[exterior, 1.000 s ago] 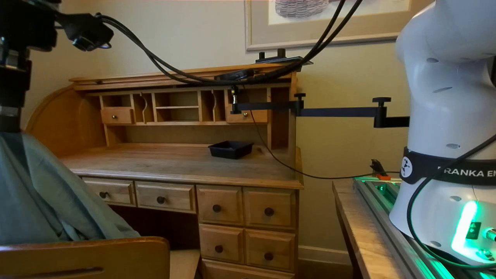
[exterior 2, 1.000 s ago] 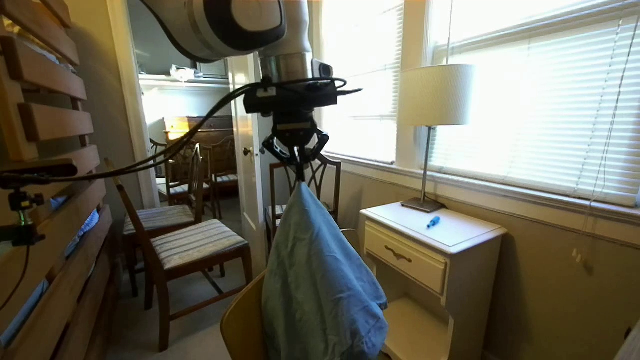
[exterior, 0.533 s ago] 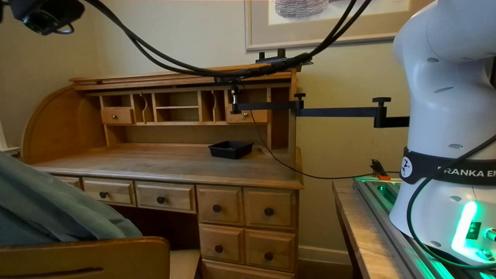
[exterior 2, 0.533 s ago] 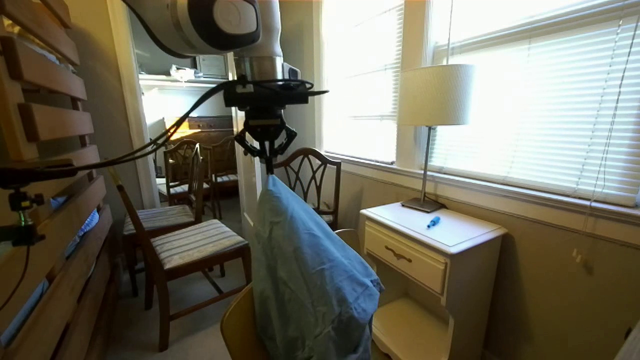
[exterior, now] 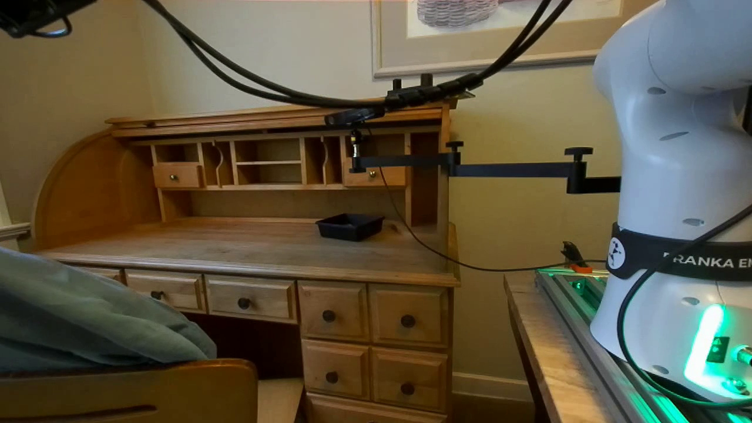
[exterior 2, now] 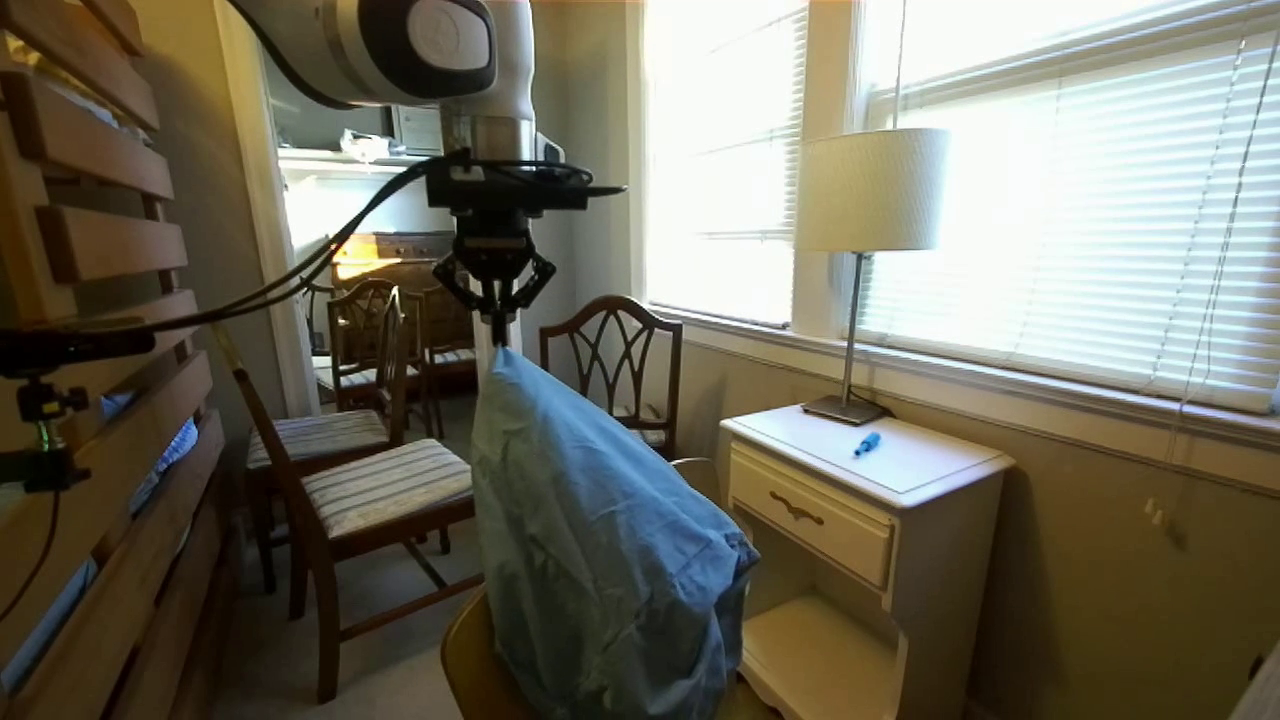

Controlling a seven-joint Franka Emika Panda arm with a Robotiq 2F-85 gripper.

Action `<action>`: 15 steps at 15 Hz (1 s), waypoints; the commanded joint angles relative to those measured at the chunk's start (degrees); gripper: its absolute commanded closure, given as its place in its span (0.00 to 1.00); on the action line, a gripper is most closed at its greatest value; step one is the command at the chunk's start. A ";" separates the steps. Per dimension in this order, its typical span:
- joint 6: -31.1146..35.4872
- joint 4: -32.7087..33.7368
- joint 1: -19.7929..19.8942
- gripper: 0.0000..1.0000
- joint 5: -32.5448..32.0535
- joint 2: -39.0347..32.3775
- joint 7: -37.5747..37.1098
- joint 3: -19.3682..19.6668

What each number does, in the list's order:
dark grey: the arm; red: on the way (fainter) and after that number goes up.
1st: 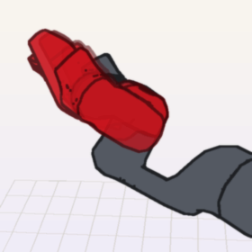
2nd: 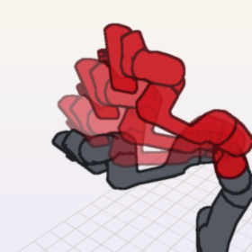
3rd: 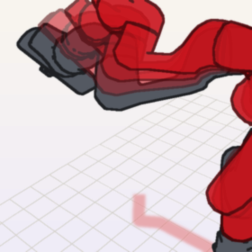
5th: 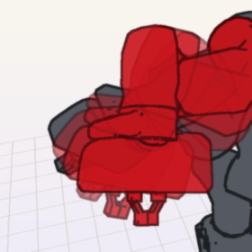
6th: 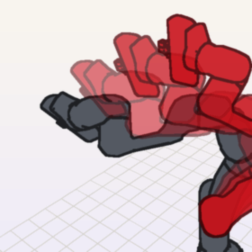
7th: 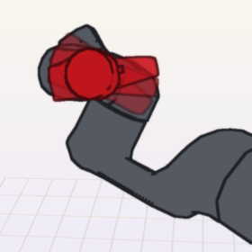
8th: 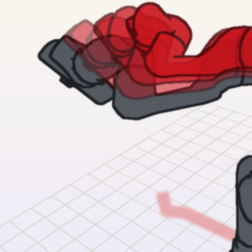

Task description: Put the blue cloth on the backrest of the chair

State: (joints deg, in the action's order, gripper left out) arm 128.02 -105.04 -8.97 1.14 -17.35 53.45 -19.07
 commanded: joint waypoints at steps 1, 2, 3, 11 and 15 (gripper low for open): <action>-3.30 0.46 -0.14 1.00 2.06 -2.18 3.14 0.23; -4.11 0.50 -0.09 1.00 2.02 -2.91 3.47 0.36; -4.57 0.40 -0.10 1.00 1.60 -3.83 3.47 0.63; -6.54 1.50 0.49 1.00 0.77 -6.83 2.60 1.65; -5.36 2.13 0.12 1.00 -1.17 -3.05 2.62 2.33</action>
State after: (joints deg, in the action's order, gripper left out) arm 123.21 -103.51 -8.39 0.99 -23.78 55.58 -17.15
